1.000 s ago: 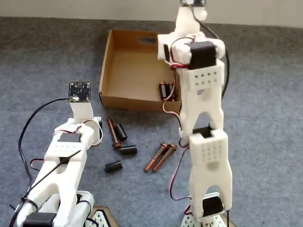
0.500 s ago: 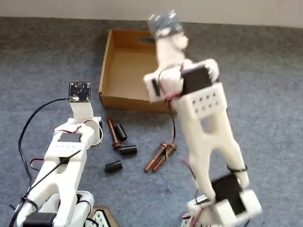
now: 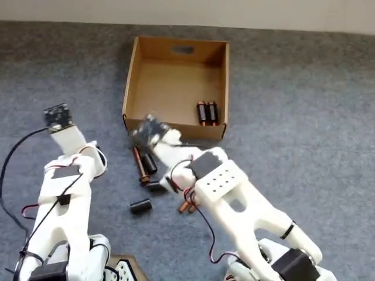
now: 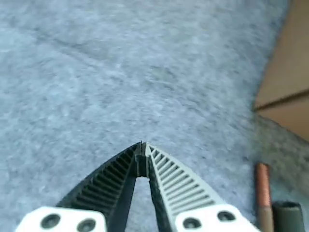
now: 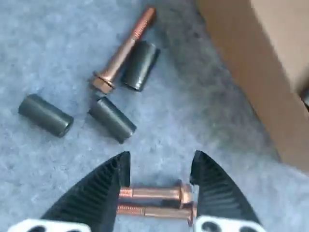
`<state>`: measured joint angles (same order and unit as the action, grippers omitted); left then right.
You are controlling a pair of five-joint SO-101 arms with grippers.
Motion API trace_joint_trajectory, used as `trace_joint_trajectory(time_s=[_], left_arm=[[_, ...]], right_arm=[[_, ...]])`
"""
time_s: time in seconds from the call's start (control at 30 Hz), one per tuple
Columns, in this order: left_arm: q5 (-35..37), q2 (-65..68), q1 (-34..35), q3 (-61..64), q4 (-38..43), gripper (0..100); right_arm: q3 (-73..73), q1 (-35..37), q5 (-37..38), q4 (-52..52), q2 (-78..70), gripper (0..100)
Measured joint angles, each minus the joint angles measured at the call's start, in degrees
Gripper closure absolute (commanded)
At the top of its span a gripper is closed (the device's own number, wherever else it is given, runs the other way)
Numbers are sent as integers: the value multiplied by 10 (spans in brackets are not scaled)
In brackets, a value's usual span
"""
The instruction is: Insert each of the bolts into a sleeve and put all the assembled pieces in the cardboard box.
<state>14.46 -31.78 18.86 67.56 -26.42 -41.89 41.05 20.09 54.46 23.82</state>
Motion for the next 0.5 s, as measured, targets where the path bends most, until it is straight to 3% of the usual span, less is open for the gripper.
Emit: trace_joint_trajectory(time_s=[0.1, 0.3, 0.5], left_arm=[[22, 0, 18, 0, 0, 957], [71, 0, 25, 0, 0, 766], [105, 0, 26, 0, 0, 769]], right_arm=[[-31, 16, 40, -31, 0, 801], [-34, 30, 69, -41, -10, 797], [8, 43, 69, -41, -119, 797]])
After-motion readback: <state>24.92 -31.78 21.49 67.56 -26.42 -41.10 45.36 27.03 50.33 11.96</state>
